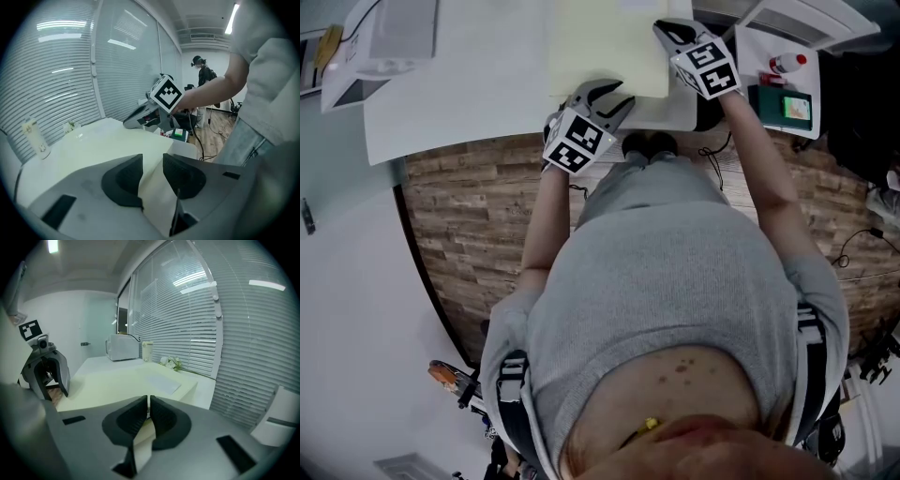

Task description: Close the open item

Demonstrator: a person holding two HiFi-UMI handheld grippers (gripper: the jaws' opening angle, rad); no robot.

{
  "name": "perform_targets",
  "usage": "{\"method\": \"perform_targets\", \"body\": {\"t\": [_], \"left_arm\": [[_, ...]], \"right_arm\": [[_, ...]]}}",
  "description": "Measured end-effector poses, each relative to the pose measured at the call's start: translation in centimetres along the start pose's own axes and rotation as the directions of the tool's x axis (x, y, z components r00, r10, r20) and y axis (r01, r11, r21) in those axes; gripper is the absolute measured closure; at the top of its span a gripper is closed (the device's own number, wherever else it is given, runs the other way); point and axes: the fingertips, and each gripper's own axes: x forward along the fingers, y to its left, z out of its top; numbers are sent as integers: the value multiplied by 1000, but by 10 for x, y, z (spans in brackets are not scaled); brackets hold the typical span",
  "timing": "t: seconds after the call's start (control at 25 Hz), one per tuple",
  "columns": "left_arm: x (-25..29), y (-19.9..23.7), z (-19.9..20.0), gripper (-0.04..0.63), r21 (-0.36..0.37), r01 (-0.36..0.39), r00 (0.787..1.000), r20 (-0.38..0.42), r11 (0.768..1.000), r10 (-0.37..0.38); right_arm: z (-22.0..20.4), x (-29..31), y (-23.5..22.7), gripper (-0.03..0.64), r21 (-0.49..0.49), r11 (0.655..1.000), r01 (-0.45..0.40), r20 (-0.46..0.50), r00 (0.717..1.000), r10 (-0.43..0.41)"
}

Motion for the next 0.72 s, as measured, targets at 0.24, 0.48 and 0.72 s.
{"method": "perform_targets", "body": {"t": [0.24, 0.48, 0.72], "left_arm": [[-20, 16, 22, 460, -78, -48, 992, 114, 996, 57], [-36, 27, 51, 511, -252, -12, 946, 311, 968, 93], [-49, 36, 68, 560, -289, -36, 908, 391, 957, 152]], "right_arm": [[1, -1, 0, 540, -10, 1000, 13, 16, 1000, -13], [0, -3, 1, 540, -24, 998, 51, 44, 998, -49], [0, -4, -3, 540, 57, 996, 69, 92, 993, -74]]}}
